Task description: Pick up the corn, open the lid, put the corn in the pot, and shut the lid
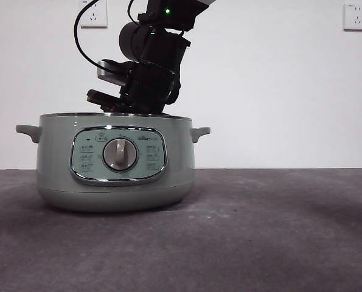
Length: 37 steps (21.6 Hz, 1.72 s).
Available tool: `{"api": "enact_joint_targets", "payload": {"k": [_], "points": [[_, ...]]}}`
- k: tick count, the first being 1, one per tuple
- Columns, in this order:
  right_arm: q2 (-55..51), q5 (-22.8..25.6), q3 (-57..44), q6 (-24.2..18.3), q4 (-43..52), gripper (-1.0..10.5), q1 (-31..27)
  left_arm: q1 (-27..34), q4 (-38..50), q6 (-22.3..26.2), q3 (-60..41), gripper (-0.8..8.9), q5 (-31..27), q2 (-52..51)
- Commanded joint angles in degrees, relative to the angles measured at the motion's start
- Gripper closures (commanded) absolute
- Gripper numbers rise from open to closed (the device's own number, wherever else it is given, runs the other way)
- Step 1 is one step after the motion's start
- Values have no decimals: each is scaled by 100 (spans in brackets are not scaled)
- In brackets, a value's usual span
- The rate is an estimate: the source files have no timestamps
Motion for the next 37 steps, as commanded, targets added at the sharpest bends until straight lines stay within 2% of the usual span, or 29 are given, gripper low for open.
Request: {"api": "enact_joint_targets", "payload": {"k": [1, 3, 4, 7, 10, 16, 18, 21, 26, 29, 37], "points": [[166, -9, -87, 48, 28, 873, -24, -13, 247, -31, 57, 822, 39, -46], [164, -9, -76, 70, 146, 585, -24, -26, 245, -26, 57, 822, 35, -39], [164, -2, -15, 96, 149, 478, -24, -46, 247, -13, 57, 822, 35, -28], [162, 59, 420, 111, 61, 463, -24, -68, 249, -13, 57, 822, 37, 81], [162, 262, 1285, 114, -208, 464, -24, -68, 284, 20, 57, 822, 37, 186], [162, 1113, 3991, 369, -1943, 472, -33, -138, 697, 166, 57, 822, 42, 802], [-52, 1130, 4271, 490, -1954, 473, -35, -232, 1029, 164, 61, 822, 42, 1156], [-553, 1075, 4234, 566, -1971, 474, -33, -356, 1388, 181, 81, 822, 94, 1683], [-1825, 562, 3818, 651, -1976, 474, 103, -629, 2249, 181, 81, 822, 116, 2629], [-2894, 459, 2802, 595, -1976, 474, 208, -780, 2723, 181, 90, 822, 203, 3237], [-4968, 448, 177, 518, -1974, 474, 315, -1084, 3580, 181, 96, 822, 188, 4194]]}}
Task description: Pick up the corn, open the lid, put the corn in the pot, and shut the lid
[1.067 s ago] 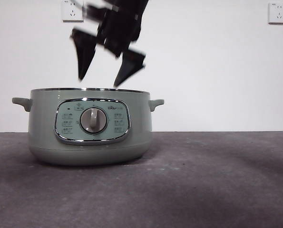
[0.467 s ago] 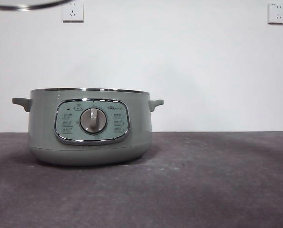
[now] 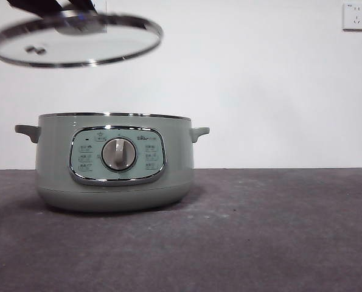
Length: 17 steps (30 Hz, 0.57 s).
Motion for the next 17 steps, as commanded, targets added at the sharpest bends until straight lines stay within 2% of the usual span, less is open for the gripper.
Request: {"api": "enact_joint_targets", "payload": {"k": [1, 6, 10, 17], "points": [[-732, 15, -984, -31, -162, 474, 15, -133, 518, 68, 107, 822, 59, 195], [-1784, 195, -2389, 129, -162, 474, 13, -343, 855, 72, 120, 822, -260, 691], [-2765, 254, -3556, 435, -162, 474, 13, -490, 1121, 105, 120, 822, -487, 1169], [-3746, 361, -4564, 811, -160, 474, 13, -555, 1147, 109, 122, 822, -605, 1626]]}}
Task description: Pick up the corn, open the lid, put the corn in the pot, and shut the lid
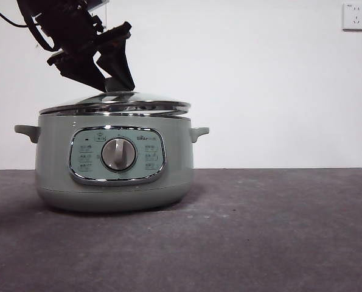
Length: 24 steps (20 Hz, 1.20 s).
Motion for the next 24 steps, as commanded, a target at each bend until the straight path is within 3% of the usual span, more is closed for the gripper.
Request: {"api": "enact_joint_targets", "payload": {"k": [1, 5, 13, 14, 17, 18, 24], "points": [[-201, 9, -210, 199, -162, 474, 9, -57, 203, 68, 111, 822, -37, 66], [-350, 240, -258, 214, -160, 474, 9, -101, 160, 70, 114, 822, -74, 166], [-404, 247, -258, 210, -160, 474, 9, -109, -192, 66, 111, 805, -72, 374], [-404, 247, -258, 210, -160, 474, 9, -109, -175, 59, 114, 782, -70, 374], [-404, 317, -258, 205, -160, 474, 9, -74, -184, 0, 144, 420, -70, 369], [-404, 345, -258, 205, -160, 474, 9, -70, -186, 2, 144, 369, -68, 361], [-402, 459, -258, 190, -160, 474, 9, -66, -212, 0, 144, 368, -68, -22]]}}
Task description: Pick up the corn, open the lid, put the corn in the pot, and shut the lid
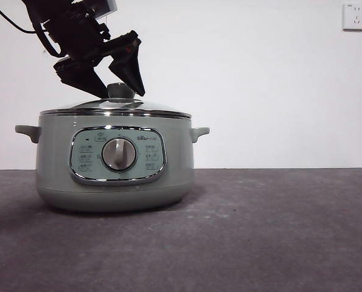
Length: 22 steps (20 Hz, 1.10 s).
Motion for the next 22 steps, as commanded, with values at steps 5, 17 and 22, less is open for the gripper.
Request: {"api": "enact_joint_targets", "payload": {"k": [5, 17, 22], "points": [[-4, 350, -55, -7, -160, 474, 9, 20, -833, -74, -22, 369, 118, -1167], [317, 144, -57, -498, -160, 474, 9, 4, -4131, -365, -20, 374, 831, -4301], [514, 13, -57, -568, -160, 474, 9, 4, -4350, -367, -22, 374, 833, -4566]]}}
